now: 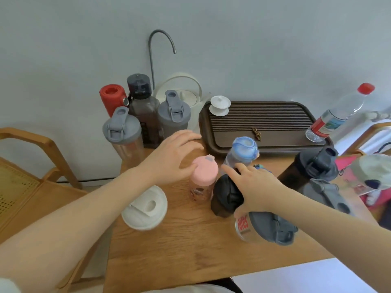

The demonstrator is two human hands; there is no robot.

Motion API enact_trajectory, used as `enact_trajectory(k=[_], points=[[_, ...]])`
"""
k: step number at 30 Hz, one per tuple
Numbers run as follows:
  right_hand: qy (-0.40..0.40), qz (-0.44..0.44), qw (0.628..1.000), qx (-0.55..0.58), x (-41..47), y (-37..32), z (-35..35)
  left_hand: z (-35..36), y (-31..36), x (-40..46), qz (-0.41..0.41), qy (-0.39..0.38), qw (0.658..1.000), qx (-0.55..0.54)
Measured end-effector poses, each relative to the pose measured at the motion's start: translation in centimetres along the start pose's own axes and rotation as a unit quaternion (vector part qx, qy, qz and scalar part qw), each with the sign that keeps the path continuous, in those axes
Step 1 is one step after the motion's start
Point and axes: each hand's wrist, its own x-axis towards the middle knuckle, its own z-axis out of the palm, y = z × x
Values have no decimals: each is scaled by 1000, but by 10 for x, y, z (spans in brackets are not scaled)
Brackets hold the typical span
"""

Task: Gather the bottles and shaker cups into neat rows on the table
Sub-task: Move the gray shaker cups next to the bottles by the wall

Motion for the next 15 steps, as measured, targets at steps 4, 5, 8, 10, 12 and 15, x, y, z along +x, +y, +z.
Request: enact_trajectory(k=[4,5,8,10,12,15], points=[[12,-17,1000,15,3,0,2,-9,6,-24,-60,9,998,-14],[13,-23,999,17,3,0,3,-12,8,-33,-86,13,996,-26],[17,-52,999,1,1,-2,1,-23,12,-60,-162,-53,983,-62],[17,-80,997,-6,1,-3,-2,-31,15,-74,-197,-163,964,-68],[8,-105,994,-3,2,-3,-6,-35,17,-85,-221,-265,938,-42],[-9,-113,993,19,-1,-5,-11,-33,16,-96,-206,-356,911,33]])
